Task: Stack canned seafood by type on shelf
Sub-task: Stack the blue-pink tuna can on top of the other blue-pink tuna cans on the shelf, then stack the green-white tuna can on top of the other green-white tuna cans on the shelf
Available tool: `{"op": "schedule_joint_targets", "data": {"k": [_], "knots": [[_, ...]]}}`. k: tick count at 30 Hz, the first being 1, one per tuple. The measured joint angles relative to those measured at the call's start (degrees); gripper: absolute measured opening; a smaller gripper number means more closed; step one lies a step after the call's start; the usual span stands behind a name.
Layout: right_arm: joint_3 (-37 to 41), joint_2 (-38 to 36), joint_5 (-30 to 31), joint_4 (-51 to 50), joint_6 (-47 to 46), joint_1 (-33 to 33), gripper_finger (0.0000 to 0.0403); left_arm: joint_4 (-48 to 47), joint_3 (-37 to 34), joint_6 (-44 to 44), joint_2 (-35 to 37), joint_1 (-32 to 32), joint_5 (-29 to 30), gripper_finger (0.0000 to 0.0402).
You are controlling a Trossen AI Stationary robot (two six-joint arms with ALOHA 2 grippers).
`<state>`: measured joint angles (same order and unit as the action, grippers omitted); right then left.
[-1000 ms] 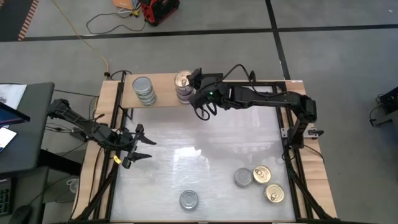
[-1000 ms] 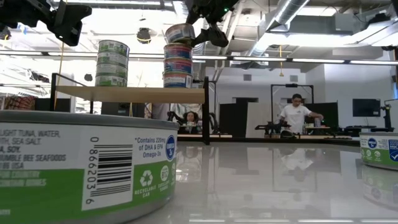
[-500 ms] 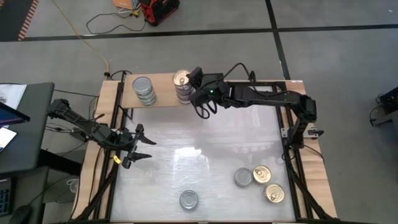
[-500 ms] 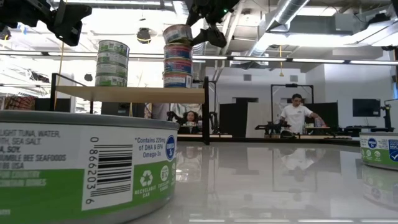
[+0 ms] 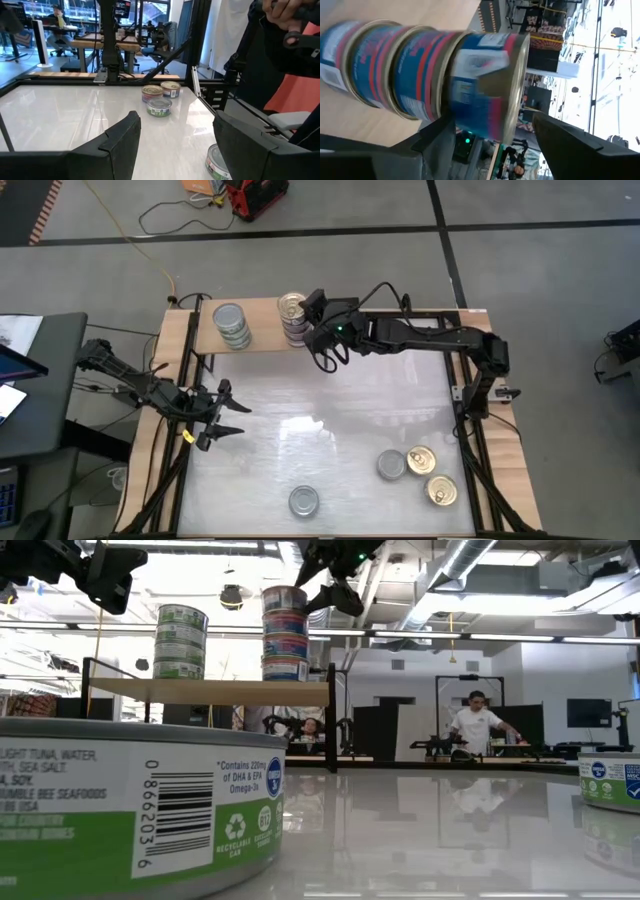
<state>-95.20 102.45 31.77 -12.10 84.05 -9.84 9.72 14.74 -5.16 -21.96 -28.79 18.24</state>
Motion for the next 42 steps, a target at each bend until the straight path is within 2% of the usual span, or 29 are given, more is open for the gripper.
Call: {"op": "schedule_joint_targets", "data": {"k": [10,15,22,27,31,34,36,38,40,42], "knots": [[0.0,0.0,0.12,0.58,-1.55,0.64,0.0286,-0.02,0.0,0.01,0.0,0.01,-0.04,0.024],[0.02,-0.02,5.04,1.53,-4.36,1.35,0.0286,0.0,0.0,-0.08,0.0,0.01,-0.04,0.024],[0.02,-0.26,8.96,0.76,-8.55,3.23,0.0286,0.0,0.0,-0.05,0.0,-0.01,0.0,0.024],[0.02,-0.68,12.01,-1.37,-14.11,5.51,0.0286,0.01,0.0,-0.08,0.0,0.0,0.81,0.024],[0.02,-0.68,12.44,-5.84,-26.83,8.75,0.0286,0.02,0.0,-0.12,0.0,0.0,3.34,0.024],[0.02,-0.68,7.9,-13.77,-41.38,10.83,0.0286,0.02,0.0,-0.17,0.0,0.01,6.06,0.024],[0.02,-0.68,-0.05,-19.3,-51.68,11.13,0.0286,0.06,0.0,-0.19,0.0,0.01,7.05,0.024],[0.02,-0.35,-10.67,-23.0,-61.22,11.14,0.0286,0.07,0.0,-0.21,0.0,0.01,7.55,0.024],[0.21,-0.02,-20.01,-24.28,-68.98,11.14,0.0286,0.07,0.0,-0.21,-0.01,0.01,8.03,0.024],[1.95,0.25,-26.65,-22.44,-75.67,11.36,0.0286,0.14,0.0,-0.21,0.0,0.01,8.5,0.024]]}}
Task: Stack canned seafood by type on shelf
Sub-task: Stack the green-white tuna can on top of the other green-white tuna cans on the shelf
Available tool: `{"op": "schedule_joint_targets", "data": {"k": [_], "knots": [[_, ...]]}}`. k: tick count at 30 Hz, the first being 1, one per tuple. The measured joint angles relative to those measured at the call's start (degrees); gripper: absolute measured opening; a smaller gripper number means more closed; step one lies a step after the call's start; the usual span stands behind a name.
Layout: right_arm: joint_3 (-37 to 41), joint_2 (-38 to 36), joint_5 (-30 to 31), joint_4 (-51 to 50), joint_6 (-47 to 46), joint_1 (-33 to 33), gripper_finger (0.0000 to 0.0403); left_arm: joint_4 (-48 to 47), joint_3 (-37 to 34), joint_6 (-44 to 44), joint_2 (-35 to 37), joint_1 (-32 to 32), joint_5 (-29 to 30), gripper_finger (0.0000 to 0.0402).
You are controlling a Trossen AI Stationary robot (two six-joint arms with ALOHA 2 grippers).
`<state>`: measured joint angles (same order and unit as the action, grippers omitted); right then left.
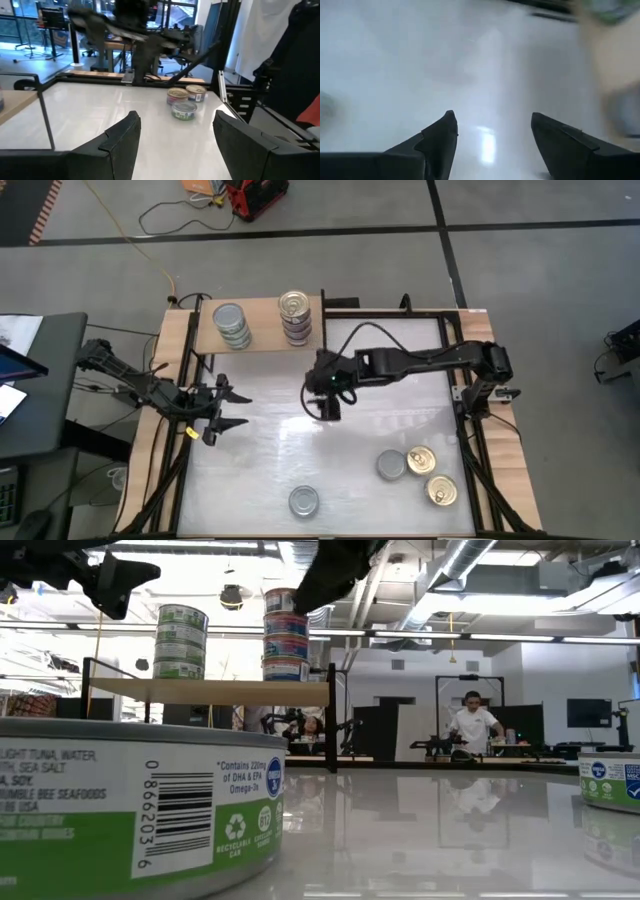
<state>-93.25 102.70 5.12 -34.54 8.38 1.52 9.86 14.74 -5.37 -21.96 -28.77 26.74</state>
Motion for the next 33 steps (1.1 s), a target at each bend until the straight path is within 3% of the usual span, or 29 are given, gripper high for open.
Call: {"op": "schedule_joint_targets", "data": {"k": [6,10,16,27,33], "knots": [[6.0,2.27,-6.24,8.26,-15.43,3.53,0.0286,0.1,0.0,-1.79,-0.02,0.0,2.12,0.024],[7.26,6.49,-15.71,10.31,-21.81,7.53,0.0286,0.19,0.0,-3.71,-0.03,0.0,2.29,0.024],[6.71,10.69,-17.04,10.39,-28.26,13.6,0.0286,1.13,0.0,-5.56,-0.15,0.0,2.71,0.024],[6.6,12.86,3.47,22.66,-24.39,24.39,0.0286,1.02,0.0,-6.22,-0.15,0.0,2.66,0.024],[6.55,15.56,5.55,24.15,-25.84,25.48,0.0286,1.1,0.0,-7.27,-0.15,0.0,2.6,0.024]]}}
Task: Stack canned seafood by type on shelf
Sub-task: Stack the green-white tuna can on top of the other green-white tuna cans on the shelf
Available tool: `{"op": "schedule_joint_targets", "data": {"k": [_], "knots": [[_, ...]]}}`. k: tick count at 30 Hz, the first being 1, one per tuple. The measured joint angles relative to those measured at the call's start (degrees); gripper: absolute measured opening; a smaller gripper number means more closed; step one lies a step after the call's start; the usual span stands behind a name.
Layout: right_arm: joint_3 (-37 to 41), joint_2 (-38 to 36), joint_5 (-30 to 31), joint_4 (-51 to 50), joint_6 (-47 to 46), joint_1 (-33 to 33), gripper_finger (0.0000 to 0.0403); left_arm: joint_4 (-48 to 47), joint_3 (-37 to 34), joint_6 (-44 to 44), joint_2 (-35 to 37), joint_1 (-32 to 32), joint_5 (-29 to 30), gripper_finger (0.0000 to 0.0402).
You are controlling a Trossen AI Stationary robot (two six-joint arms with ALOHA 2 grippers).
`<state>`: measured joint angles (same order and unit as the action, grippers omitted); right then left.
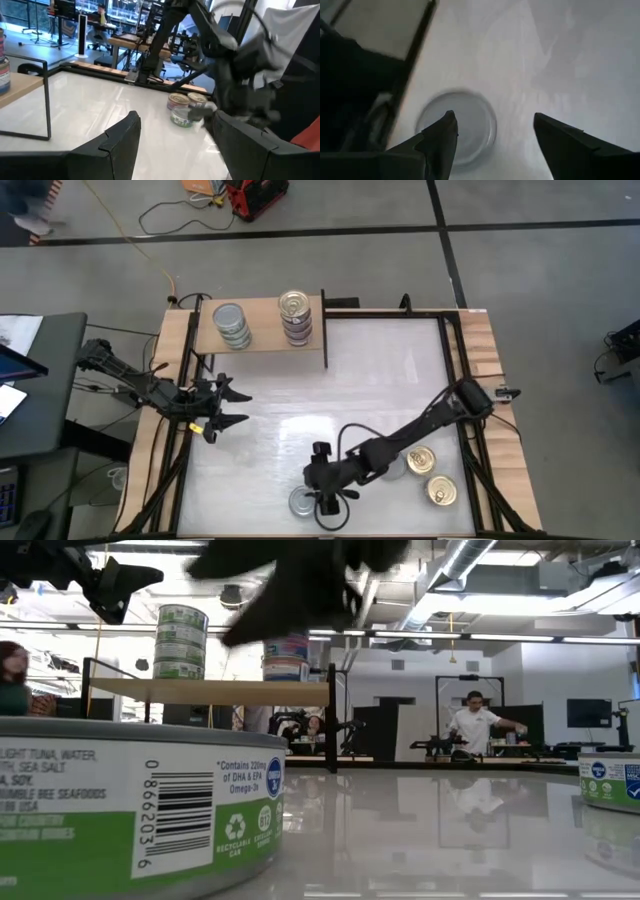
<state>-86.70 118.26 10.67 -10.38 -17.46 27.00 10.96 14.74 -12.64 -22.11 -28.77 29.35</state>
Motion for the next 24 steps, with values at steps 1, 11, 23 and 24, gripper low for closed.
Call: {"op": "schedule_joint_targets", "data": {"k": [1,11,23,24], "knots": [[0.16,0.89,-0.02,-0.05,-0.08,0.02,0.0286,-0.01,0.0,-0.24,-0.01,0.0,-0.08,0.024],[0.12,4.51,0.03,1.73,1.27,0.39,0.0286,-1.13,0.0,-1.8,0.0,0.0,-0.33,0.024],[-0.13,3.31,4.11,-15.01,0.79,-2.12,0.0285,-1.22,0.0,-2.65,0.0,0.0,-0.33,0.024],[-0.14,2.96,4.76,-16.9,1.12,-2.6,0.0285,-1.22,0.0,-2.77,0.0,0.0,-0.4,0.024]]}}
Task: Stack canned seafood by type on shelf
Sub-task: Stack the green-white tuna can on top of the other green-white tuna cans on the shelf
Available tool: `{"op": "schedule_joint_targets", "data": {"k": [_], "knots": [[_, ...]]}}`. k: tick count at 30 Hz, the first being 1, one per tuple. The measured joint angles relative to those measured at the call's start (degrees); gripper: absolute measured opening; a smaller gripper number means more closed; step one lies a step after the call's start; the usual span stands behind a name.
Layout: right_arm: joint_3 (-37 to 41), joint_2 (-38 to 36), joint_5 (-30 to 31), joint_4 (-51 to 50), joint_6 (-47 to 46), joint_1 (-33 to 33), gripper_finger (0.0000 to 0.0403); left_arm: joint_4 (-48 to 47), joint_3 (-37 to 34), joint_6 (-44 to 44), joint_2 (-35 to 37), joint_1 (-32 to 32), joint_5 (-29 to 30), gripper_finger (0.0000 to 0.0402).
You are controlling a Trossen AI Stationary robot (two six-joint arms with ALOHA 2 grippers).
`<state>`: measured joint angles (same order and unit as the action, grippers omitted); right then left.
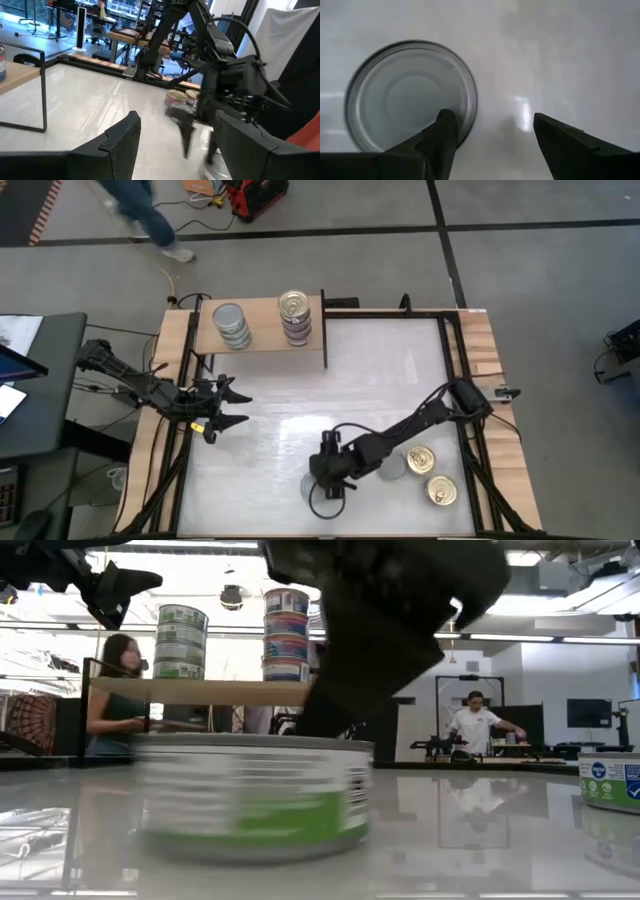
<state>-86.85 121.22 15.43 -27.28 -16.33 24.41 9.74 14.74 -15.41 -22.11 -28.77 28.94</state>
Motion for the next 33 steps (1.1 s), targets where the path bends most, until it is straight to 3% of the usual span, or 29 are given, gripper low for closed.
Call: {"op": "schedule_joint_targets", "data": {"k": [5,11,14,19,29,33], "knots": [[0.04,-1.52,2.59,-8.74,1.0,-3.34,0.0285,-0.04,0.0,-0.29,0.02,0.0,-0.34,0.024],[0.5,-5.47,2.56,-11.34,3.08,-6.56,0.0285,-0.04,0.0,-0.52,0.0,0.0,-1.43,0.024],[0.29,-8.54,-3.31,-11.89,2.46,-8.1,0.0285,-0.13,0.0,-1.26,0.02,-0.02,-2.6,0.024],[0.37,-7.1,-14.18,-12.7,0.45,-10.71,0.0285,-0.21,0.0,-1.38,0.02,-0.02,-2.94,0.024],[0.31,-5.57,-18.71,-12.97,-0.32,-13.75,0.0284,-1.56,0.0,-2.0,0.0,-0.02,-2.94,0.024],[0.33,-5.55,-21.61,-13.07,-0.31,-14.75,0.0266,-1.56,0.0,-2.0,0.01,-0.01,-2.94,0.024]]}}
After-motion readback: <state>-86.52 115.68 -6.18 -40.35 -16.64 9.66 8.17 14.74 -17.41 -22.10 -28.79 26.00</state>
